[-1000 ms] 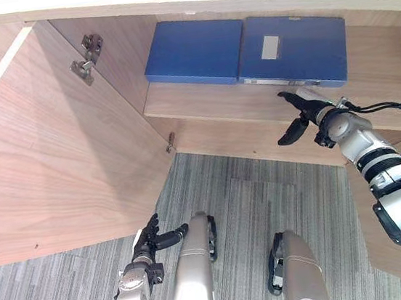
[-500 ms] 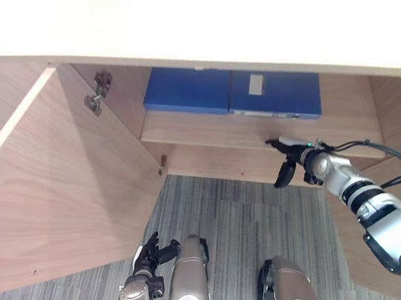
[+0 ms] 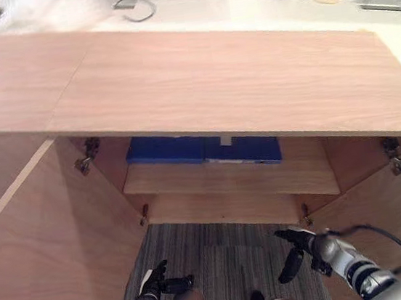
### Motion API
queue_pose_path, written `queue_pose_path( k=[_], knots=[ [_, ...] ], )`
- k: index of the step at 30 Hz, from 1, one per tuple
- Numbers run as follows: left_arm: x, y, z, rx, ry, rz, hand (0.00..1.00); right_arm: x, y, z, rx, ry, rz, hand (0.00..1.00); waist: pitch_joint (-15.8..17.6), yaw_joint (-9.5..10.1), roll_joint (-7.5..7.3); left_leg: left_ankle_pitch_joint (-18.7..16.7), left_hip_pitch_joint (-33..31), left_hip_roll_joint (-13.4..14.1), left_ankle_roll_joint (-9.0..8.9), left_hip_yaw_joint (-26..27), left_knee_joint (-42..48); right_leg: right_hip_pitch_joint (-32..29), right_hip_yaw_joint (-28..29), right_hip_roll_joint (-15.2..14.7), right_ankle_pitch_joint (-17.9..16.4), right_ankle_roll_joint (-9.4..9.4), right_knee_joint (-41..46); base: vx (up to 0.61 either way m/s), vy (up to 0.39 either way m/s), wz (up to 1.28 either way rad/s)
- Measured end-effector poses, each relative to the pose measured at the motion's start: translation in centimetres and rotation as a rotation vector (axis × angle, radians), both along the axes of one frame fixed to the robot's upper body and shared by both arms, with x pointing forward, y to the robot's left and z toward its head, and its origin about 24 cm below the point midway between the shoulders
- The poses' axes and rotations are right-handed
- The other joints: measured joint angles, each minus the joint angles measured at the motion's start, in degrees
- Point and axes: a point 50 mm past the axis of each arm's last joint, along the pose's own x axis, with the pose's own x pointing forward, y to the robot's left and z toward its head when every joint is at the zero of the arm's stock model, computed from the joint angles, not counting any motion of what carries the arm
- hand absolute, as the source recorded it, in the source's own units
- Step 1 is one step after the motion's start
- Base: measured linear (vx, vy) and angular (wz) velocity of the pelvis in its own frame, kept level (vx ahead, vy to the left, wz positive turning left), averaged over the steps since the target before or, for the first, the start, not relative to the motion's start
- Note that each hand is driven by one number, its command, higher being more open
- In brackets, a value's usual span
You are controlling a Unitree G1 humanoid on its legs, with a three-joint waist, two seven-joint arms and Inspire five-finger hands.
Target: Walk over to the cabinet, pick up the folder, carry it to the office cabinet, place the folder inside the office cabinet, then close the office cabinet door
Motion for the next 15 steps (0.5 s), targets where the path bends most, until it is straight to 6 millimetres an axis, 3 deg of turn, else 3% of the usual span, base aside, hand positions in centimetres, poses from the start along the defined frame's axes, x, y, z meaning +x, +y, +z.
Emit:
queue_pose_path(
  k=[2, 4, 7, 10, 13, 14, 15],
  knots=[
    [-0.3, -0.9, -0.4, -0.011, 0.017, 0.012, 1.0, -2.9, -0.3, -1.5, 0.12, 0.011, -0.319, 1.0, -1.11, -2.28, 0.25, 0.16, 3.42, -0.07, -1.59, 1.6, -6.73, -1.99, 3.09, -0.39, 0.32, 0.52, 0.88, -0.03, 0.063, -0.69],
    [-0.3, -1.4, -0.5, -0.017, 0.024, 0.021, 1.0, -4.9, -0.2, -2.4, 0.172, 0.029, -0.478, 1.0, -1.31, -2.48, 0.02, 0.64, 5.42, -0.22, -2.5, 4.43, -9.46, -2.97, 6.1, -0.66, 0.84, 0.99, 1.22, -0.04, 0.091, -0.86],
    [-1.1, -1.6, -1.0, -0.011, 0.056, 0.053, 1.0, -9.4, 1.5, -4.2, 0.259, 0.087, -0.734, 1.0, -3.07, -3.66, -1.87, 2.73, 10.18, -1.33, -1.77, 12.19, -15.32, -4.64, 13.43, -0.99, 2.89, 2.09, 0.33, -0.06, 0.111, -1.08],
    [-1.7, -1.5, -1.3, 0.008, 0.082, 0.08, 1.0, -10.1, 2.2, -4.2, 0.287, 0.043, -0.832, 1.0, -3.77, -5.47, -3.43, 4.42, 13.19, -2.67, -1.01, 20.09, -19.0, -6.76, 20.24, -0.89, 6.15, 3.02, -0.91, -0.09, 0.093, -1.32],
    [-2.0, -1.5, -1.4, 0.007, 0.091, 0.109, 1.0, -9.7, 2.5, -3.6, 0.298, -0.024, -0.887, 1.0, -3.32, -5.83, -4.17, 4.68, 16.24, -3.04, -0.65, 28.51, -20.11, -8.44, 25.08, 0.42, 9.32, 3.36, -1.06, -0.18, 0.053, -1.53],
    [-1.9, -1.4, -1.4, 0.013, 0.088, 0.121, 1.0, -9.2, 2.9, -3.2, 0.307, -0.06, -0.907, 1.0, -2.78, -5.72, -4.16, 4.68, 17.32, -2.59, -0.6, 32.51, -20.05, -9.26, 23.77, 1.01, 12.02, 2.52, -1.51, -0.24, 0.003, -1.57],
    [-1.9, -1.4, -1.4, 0.017, 0.086, 0.136, 1.0, -8.8, 3.5, -2.9, 0.321, -0.096, -0.95, 1.0, -2.23, -5.89, -3.69, 4.89, 17.64, -1.89, -0.26, 36.01, -20.02, -9.9, 17.98, 0.63, 12.37, -0.14, -1.61, -0.19, -0.031, -1.54]
  ],
)
